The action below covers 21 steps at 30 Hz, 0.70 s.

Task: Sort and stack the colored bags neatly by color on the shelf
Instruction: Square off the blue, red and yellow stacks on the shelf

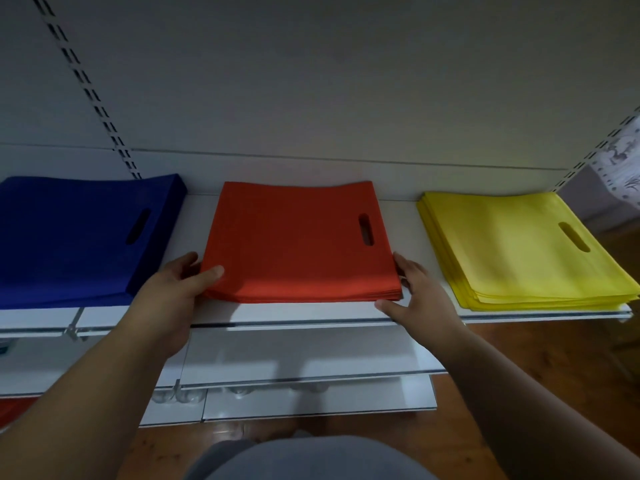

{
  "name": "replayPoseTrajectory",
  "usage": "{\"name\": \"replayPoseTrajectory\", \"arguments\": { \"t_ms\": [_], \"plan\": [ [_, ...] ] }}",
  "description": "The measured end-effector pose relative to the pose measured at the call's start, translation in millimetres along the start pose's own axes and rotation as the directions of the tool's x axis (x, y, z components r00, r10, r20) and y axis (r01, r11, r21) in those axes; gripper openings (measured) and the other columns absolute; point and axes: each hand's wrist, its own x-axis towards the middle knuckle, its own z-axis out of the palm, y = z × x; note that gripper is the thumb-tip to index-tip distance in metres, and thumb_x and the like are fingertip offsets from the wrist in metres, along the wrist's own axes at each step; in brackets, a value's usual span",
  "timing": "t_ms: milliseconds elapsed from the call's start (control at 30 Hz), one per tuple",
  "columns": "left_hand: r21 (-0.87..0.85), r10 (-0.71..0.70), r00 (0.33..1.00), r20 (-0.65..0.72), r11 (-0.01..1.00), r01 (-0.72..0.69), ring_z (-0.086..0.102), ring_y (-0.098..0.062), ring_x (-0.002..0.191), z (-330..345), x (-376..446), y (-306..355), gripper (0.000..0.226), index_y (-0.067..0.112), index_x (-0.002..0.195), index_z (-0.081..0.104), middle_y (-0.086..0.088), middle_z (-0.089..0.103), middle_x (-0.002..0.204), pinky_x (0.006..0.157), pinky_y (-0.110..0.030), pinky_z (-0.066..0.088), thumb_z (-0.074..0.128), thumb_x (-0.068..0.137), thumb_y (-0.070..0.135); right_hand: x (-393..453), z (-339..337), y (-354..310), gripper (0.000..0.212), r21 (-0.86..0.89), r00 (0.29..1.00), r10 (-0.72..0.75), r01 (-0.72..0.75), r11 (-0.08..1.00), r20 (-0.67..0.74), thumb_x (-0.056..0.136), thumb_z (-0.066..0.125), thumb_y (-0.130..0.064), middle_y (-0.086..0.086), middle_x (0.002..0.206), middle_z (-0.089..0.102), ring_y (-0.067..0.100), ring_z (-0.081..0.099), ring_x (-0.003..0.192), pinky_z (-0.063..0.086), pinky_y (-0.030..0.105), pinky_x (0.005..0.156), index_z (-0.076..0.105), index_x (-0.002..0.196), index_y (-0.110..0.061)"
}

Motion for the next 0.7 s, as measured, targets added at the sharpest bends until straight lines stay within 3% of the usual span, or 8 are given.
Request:
{"name": "replayPoseTrajectory", "arguments": {
  "t_ms": [100,167,267,367,533,700],
  "plan": [
    [-0.114,-0.071,0.995,0.065,0.99,0.078,0.067,-0.026,0.107,1,-6,1,0.064,0.001,0.13,0.055,-0.013,0.07,0.116,0.098,-0.037,0.048,0.074,0.071,0.014,-2,2,-4,0.069,-0.02,0.999,0.0,-0.001,1.0,-0.048,0.077,0.078,-0.031,-0.01,0.116,0.054,0.012,0.055,0.103,0.048,0.03,0.084,0.043,0.136,-0.035],
    [-0.053,-0.07,0.995,0.07,0.996,0.074,0.068,-0.026,0.104,4,-6,0,0.046,0.002,0.125,0.059,-0.012,0.072,0.111,0.094,-0.035,0.05,0.07,0.08,0.008,-3,4,-4,0.066,-0.051,0.997,0.019,-0.024,0.998,-0.081,0.076,0.079,-0.034,-0.009,0.112,0.055,0.013,0.054,0.101,0.045,0.029,0.084,0.047,0.133,-0.032],
    [0.054,-0.05,0.997,0.054,0.997,0.048,0.069,-0.027,0.102,4,-1,-2,0.043,0.007,0.126,0.058,-0.01,0.072,0.11,0.087,-0.032,0.052,0.069,0.085,0.005,-5,8,-3,0.065,-0.004,0.994,0.066,-0.067,0.998,-0.092,0.075,0.08,-0.037,-0.011,0.118,0.058,0.011,0.053,0.106,0.047,0.033,0.09,0.051,0.133,-0.033],
    [0.171,-0.031,0.995,0.096,0.985,0.015,0.068,-0.029,0.1,0,-2,-7,0.032,0.017,0.112,0.064,-0.007,0.074,0.104,0.09,-0.037,0.051,0.071,0.084,0.005,-9,9,-3,0.062,-0.004,0.994,0.072,-0.073,0.997,-0.084,0.077,0.079,-0.032,-0.01,0.12,0.06,0.012,0.054,0.109,0.047,0.035,0.092,0.053,0.133,-0.032],
    [0.191,-0.007,0.989,0.145,0.981,-0.021,0.068,-0.026,0.1,-4,1,-8,0.033,0.024,0.11,0.064,-0.003,0.074,0.104,0.093,-0.037,0.051,0.071,0.084,0.006,-6,5,-5,0.057,-0.005,0.991,0.075,-0.076,0.997,-0.113,0.075,0.081,-0.027,-0.01,0.109,0.062,0.011,0.056,0.1,0.042,0.027,0.081,0.059,0.128,-0.026],
    [0.23,0.0,0.992,0.129,0.973,-0.03,0.068,-0.029,0.1,-7,3,-13,0.033,0.02,0.113,0.065,-0.005,0.074,0.103,0.096,-0.042,0.051,0.072,0.084,0.007,-6,5,-7,0.052,-0.038,0.992,0.072,-0.076,0.996,-0.099,0.078,0.079,-0.027,-0.009,0.107,0.062,0.012,0.056,0.1,0.041,0.027,0.081,0.06,0.127,-0.026]
  ]
}}
